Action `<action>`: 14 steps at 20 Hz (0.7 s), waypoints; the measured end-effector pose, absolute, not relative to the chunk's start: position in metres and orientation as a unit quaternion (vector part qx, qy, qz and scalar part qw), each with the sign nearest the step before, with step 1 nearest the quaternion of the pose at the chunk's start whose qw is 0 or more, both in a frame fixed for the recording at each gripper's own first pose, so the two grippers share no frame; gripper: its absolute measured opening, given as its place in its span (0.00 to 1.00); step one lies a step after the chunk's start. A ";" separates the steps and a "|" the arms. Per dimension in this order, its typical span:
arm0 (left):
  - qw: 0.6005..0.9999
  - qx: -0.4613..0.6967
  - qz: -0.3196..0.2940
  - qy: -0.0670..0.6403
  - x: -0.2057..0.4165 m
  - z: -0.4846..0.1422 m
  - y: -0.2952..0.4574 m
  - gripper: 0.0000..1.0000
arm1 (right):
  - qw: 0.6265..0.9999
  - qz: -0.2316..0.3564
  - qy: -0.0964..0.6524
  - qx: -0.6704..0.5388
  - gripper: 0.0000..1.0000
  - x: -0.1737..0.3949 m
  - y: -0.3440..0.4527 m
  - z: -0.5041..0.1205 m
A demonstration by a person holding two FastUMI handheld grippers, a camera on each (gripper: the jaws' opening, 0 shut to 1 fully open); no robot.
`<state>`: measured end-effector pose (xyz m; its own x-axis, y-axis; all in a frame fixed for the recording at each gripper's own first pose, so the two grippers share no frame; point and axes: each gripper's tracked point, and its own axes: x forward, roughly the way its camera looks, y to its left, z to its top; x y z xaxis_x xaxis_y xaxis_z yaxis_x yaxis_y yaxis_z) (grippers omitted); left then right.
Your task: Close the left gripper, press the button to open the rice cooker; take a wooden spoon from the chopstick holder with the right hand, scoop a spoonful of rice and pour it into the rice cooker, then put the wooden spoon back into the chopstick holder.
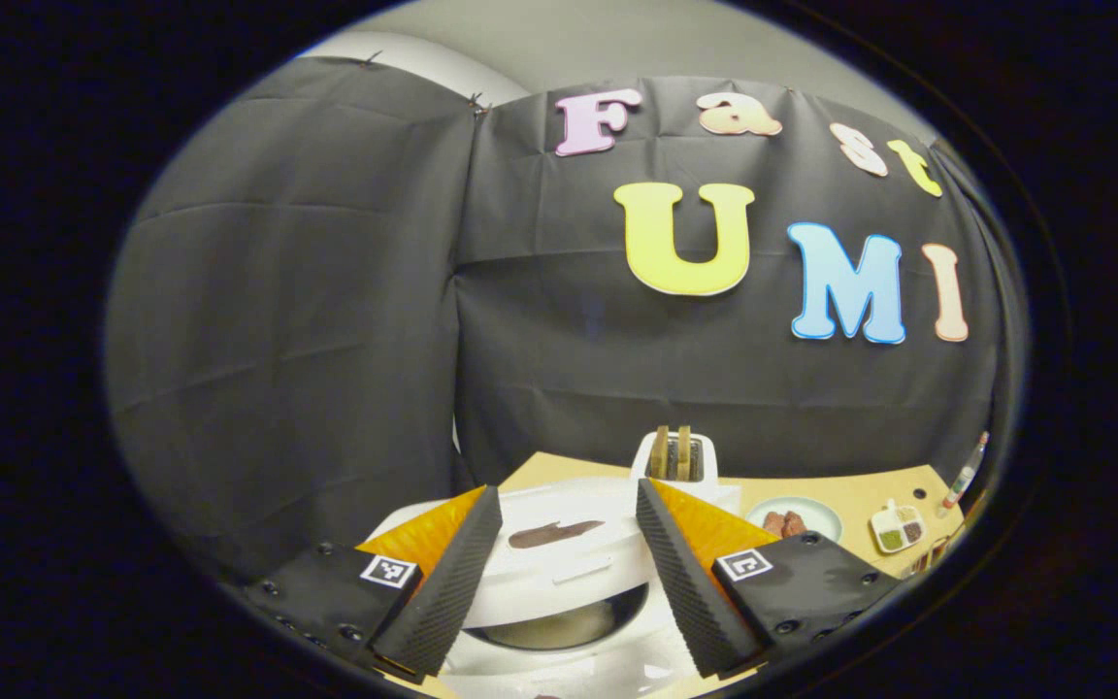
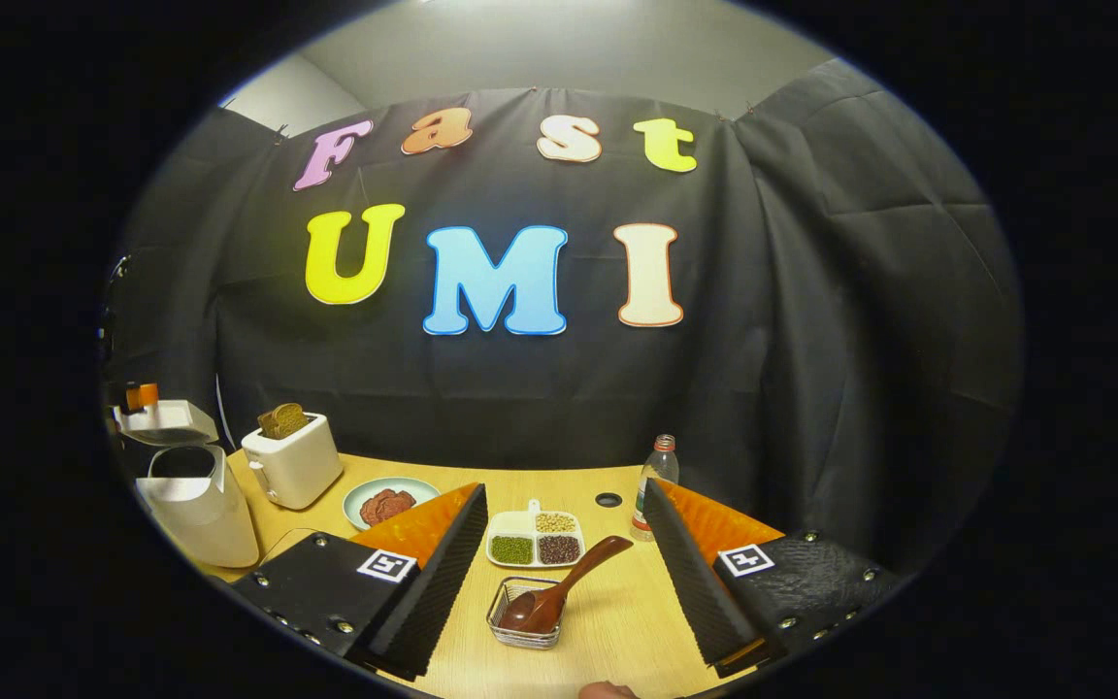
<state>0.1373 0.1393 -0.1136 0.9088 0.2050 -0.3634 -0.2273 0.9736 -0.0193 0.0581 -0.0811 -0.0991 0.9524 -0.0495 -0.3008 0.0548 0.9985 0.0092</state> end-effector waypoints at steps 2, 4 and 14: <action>0.973 -0.045 0.113 0.196 0.121 -0.135 0.140 0.92 | 0.988 -0.023 0.152 0.008 0.98 0.059 -0.079 -0.100; 0.971 -0.050 0.113 0.207 0.117 -0.146 0.136 0.97 | 0.988 -0.023 0.154 0.008 0.98 0.059 -0.079 -0.102; 0.965 -0.024 0.105 0.240 0.099 -0.187 0.126 0.92 | 0.986 -0.025 0.162 0.011 0.98 0.061 -0.078 -0.108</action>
<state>0.0992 0.1256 -0.1866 0.8633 0.1906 -0.4672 -0.2135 0.9769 0.0041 0.0609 -0.0776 -0.1084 0.9466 -0.0459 -0.3192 0.0529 0.9985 0.0133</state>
